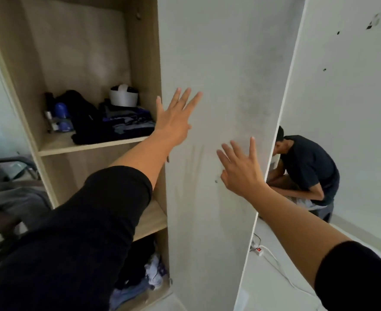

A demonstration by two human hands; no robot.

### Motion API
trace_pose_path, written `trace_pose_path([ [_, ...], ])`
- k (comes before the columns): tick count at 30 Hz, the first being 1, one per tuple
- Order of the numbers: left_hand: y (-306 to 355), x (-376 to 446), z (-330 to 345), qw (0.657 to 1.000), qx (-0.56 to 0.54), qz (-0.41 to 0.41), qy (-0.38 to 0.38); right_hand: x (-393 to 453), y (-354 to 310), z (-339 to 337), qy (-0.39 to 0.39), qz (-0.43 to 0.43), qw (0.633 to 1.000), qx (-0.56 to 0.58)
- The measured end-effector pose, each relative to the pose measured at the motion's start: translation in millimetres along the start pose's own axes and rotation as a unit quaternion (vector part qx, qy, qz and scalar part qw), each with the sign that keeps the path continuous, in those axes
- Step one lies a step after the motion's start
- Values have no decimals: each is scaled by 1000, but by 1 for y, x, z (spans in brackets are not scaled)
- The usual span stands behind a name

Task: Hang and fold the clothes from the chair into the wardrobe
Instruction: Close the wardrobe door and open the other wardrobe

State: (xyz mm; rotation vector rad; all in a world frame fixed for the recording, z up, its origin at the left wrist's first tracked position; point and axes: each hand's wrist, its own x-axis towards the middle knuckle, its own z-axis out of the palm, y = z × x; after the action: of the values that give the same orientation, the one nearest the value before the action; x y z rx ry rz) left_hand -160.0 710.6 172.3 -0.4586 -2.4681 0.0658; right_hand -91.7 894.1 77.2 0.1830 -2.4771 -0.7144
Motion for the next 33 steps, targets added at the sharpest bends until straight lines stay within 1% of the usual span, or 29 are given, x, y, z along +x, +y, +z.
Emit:
trace_pose_path([
  [4, -65, -47, 11, 994, 24, -108, -17, 32, -51, -16, 29, -42, 996, 75],
  [8, -130, -109, 7, 974, 47, -215, -49, 59, -113, -42, 51, -88, 986, 135],
  [14, -206, -209, -16, 935, 79, -335, -89, 83, -209, -89, 92, -156, 954, 237],
  [19, -248, -298, -43, 888, 121, -431, -104, 87, -292, -134, 136, -223, 913, 313],
  [23, -267, -378, -73, 839, 155, -510, -114, 76, -365, -174, 151, -276, 876, 365],
  [26, -269, -437, -100, 789, 175, -573, -135, 60, -412, -207, 150, -336, 842, 396],
  [29, -262, -491, -126, 723, 211, -644, -136, 45, -454, -243, 173, -401, 806, 400],
  [33, -227, -547, -163, 629, 237, -731, -119, 13, -487, -295, 202, -493, 731, 427],
])
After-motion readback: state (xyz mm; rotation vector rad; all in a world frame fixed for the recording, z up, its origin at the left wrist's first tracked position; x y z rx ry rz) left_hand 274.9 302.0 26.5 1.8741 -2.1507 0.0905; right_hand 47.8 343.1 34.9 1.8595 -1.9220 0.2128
